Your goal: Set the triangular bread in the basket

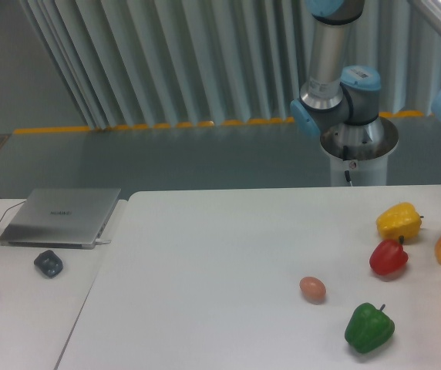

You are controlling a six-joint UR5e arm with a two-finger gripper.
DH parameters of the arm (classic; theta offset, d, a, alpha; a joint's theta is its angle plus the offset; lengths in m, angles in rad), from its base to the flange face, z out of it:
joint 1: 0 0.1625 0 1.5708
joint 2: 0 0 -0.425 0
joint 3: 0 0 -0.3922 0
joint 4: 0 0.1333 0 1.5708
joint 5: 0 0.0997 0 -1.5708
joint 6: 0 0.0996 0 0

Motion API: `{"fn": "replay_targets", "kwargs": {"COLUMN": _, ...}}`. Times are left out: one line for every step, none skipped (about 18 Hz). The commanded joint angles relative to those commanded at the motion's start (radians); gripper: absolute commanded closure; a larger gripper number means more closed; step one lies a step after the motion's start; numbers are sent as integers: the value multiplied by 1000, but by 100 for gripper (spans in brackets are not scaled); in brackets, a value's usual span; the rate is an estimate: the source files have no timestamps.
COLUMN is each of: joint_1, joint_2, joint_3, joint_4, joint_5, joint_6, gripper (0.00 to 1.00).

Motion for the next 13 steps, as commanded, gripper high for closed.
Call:
{"fn": "replay_targets", "kwargs": {"joint_1": -2, "joint_2": -3, "joint_3": -3, "joint_4": 2, "joint_5": 29, "joint_6": -2, "gripper": 0}}
{"fn": "replay_targets", "kwargs": {"joint_1": -3, "joint_2": -3, "joint_3": -3, "joint_4": 2, "joint_5": 42, "joint_6": -2, "gripper": 0}}
{"fn": "replay_targets", "kwargs": {"joint_1": -3, "joint_2": -3, "joint_3": -3, "joint_4": 2, "joint_5": 42, "joint_6": -2, "gripper": 0}}
{"fn": "replay_targets", "kwargs": {"joint_1": -3, "joint_2": -5, "joint_3": -2, "joint_4": 2, "joint_5": 42, "joint_6": -3, "gripper": 0}}
{"fn": "replay_targets", "kwargs": {"joint_1": -2, "joint_2": -5, "joint_3": -2, "joint_4": 2, "joint_5": 42, "joint_6": -2, "gripper": 0}}
{"fn": "replay_targets", "kwargs": {"joint_1": 0, "joint_2": -5, "joint_3": -2, "joint_4": 2, "joint_5": 42, "joint_6": -3, "gripper": 0}}
{"fn": "replay_targets", "kwargs": {"joint_1": 0, "joint_2": -6, "joint_3": 0, "joint_4": 2, "joint_5": 39, "joint_6": -5, "gripper": 0}}
{"fn": "replay_targets", "kwargs": {"joint_1": 0, "joint_2": -9, "joint_3": 6, "joint_4": 2, "joint_5": 39, "joint_6": -3, "gripper": 0}}
{"fn": "replay_targets", "kwargs": {"joint_1": 2, "joint_2": -11, "joint_3": 6, "joint_4": 3, "joint_5": 37, "joint_6": -3, "gripper": 0}}
{"fn": "replay_targets", "kwargs": {"joint_1": 0, "joint_2": -11, "joint_3": 6, "joint_4": 3, "joint_5": 37, "joint_6": -3, "gripper": 0}}
{"fn": "replay_targets", "kwargs": {"joint_1": -2, "joint_2": -12, "joint_3": 6, "joint_4": 3, "joint_5": 37, "joint_6": -3, "gripper": 0}}
{"fn": "replay_targets", "kwargs": {"joint_1": -3, "joint_2": -15, "joint_3": 6, "joint_4": 3, "joint_5": 37, "joint_6": -5, "gripper": 0}}
{"fn": "replay_targets", "kwargs": {"joint_1": -3, "joint_2": -18, "joint_3": 6, "joint_4": 5, "joint_5": 37, "joint_6": -6, "gripper": 0}}
